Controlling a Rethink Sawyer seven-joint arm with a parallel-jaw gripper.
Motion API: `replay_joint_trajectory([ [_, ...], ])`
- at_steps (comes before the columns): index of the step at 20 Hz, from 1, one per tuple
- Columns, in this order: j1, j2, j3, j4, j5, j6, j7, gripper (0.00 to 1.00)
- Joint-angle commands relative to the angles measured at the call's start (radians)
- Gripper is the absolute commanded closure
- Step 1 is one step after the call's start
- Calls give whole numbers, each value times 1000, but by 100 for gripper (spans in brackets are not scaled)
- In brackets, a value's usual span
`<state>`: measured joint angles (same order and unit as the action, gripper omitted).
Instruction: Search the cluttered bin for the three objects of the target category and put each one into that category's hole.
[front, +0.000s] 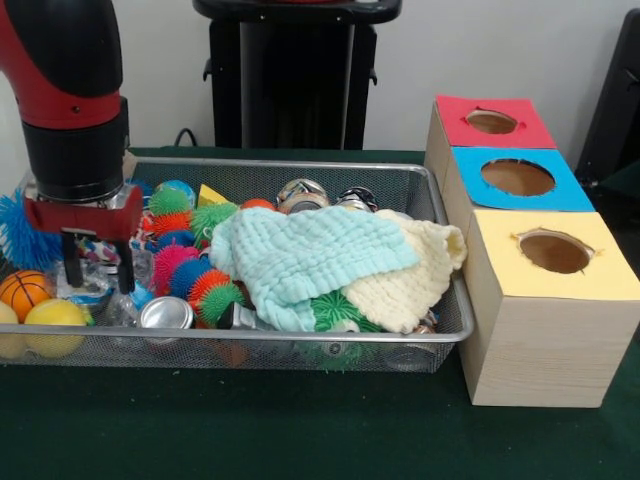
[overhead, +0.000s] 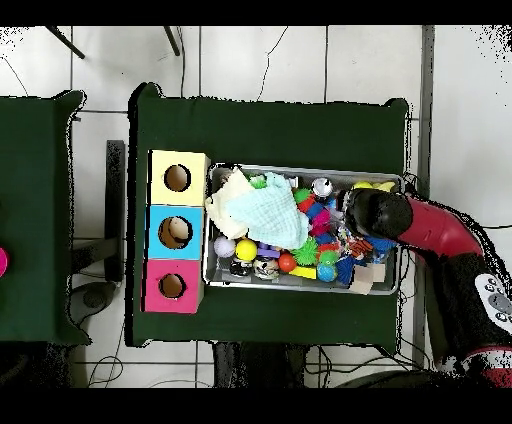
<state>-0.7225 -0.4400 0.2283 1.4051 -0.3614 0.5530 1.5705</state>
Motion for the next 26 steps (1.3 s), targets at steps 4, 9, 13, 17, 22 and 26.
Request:
replay_joint_trajectory([
  [4, -41, 63, 92, 78, -104, -34, -132, 0],
  [9, -49, 57, 92, 106, -125, -55, -118, 0],
  [13, -53, 50, 94, 125, -139, -65, -107, 0],
  [17, -51, 38, 91, 149, -145, -73, -87, 0],
  [22, -36, 52, 83, 167, -147, -115, -54, 0],
  [26, -18, 51, 74, 165, -141, -120, -39, 0],
])
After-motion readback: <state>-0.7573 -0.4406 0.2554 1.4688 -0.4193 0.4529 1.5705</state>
